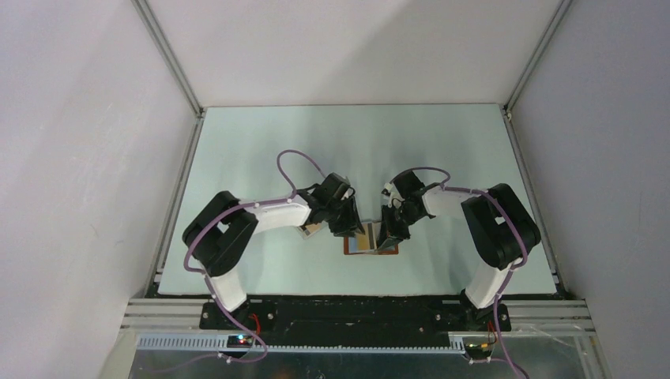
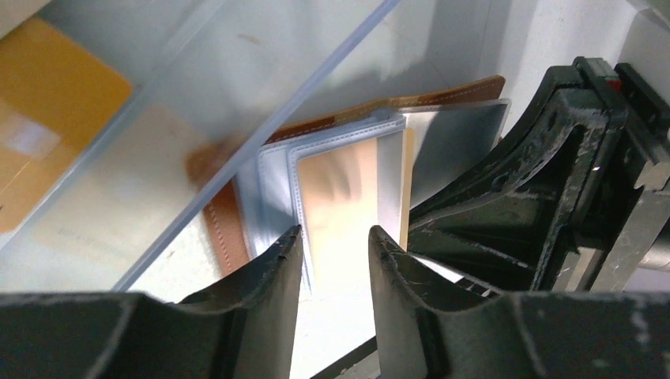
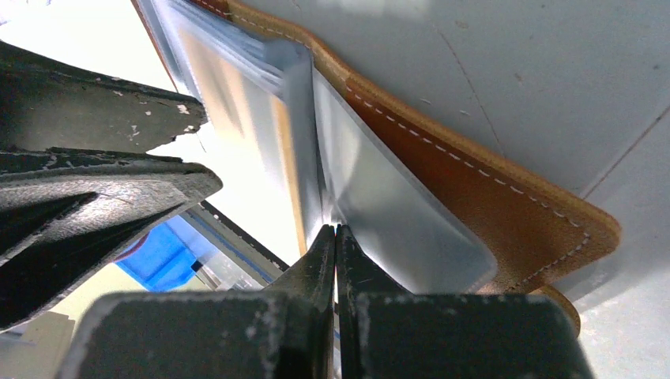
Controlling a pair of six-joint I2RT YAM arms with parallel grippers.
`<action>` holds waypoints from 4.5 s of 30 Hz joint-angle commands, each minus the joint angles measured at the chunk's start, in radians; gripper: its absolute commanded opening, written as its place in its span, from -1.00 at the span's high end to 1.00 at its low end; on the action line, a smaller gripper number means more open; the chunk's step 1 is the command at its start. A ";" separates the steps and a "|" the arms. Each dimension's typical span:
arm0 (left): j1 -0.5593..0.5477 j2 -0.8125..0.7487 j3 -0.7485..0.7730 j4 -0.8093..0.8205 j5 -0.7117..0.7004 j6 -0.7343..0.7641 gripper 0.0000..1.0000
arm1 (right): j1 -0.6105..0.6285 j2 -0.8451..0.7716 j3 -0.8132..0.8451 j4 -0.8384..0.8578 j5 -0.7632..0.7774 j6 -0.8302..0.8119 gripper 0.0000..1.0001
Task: Put the credit cards into the card holder
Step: Insert the credit card into the card holder.
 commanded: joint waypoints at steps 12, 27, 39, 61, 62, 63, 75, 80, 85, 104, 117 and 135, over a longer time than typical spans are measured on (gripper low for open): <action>0.011 0.001 -0.022 -0.014 -0.019 0.018 0.14 | -0.013 0.002 -0.007 -0.018 0.032 -0.020 1.00; 0.013 -0.021 -0.049 -0.016 -0.077 0.009 0.29 | -0.047 -0.194 -0.007 0.017 -0.080 -0.011 1.00; 0.012 -0.039 -0.043 -0.030 -0.074 0.016 0.25 | -0.009 -0.037 0.033 0.041 -0.014 0.024 1.00; 0.011 -0.023 -0.023 -0.071 -0.079 0.035 0.07 | 0.015 0.048 0.038 0.059 0.041 0.029 1.00; 0.010 -0.016 -0.018 -0.070 -0.076 0.037 0.07 | 0.014 0.048 0.039 0.059 0.039 0.029 1.00; 0.009 -0.009 -0.009 -0.070 -0.068 0.036 0.08 | 0.014 0.048 0.039 0.058 0.038 0.030 1.00; 0.008 -0.073 0.018 -0.069 -0.023 0.029 0.31 | 0.010 0.046 0.039 0.057 0.019 0.028 1.00; 0.006 -0.094 0.031 -0.068 0.006 0.030 0.33 | 0.008 0.050 0.038 0.060 0.012 0.028 1.00; 0.005 -0.110 0.032 -0.061 0.025 0.030 0.34 | 0.009 0.057 0.039 0.059 0.006 0.023 1.00; -0.035 0.005 0.012 -0.061 -0.053 0.033 0.23 | 0.007 0.061 0.038 0.048 0.003 0.021 1.00; -0.045 -0.049 0.039 -0.061 -0.053 0.013 0.28 | 0.007 0.068 0.039 0.044 -0.005 0.017 1.00; -0.069 -0.068 0.085 -0.061 -0.029 0.016 0.51 | 0.007 0.066 0.038 0.043 -0.016 0.017 1.00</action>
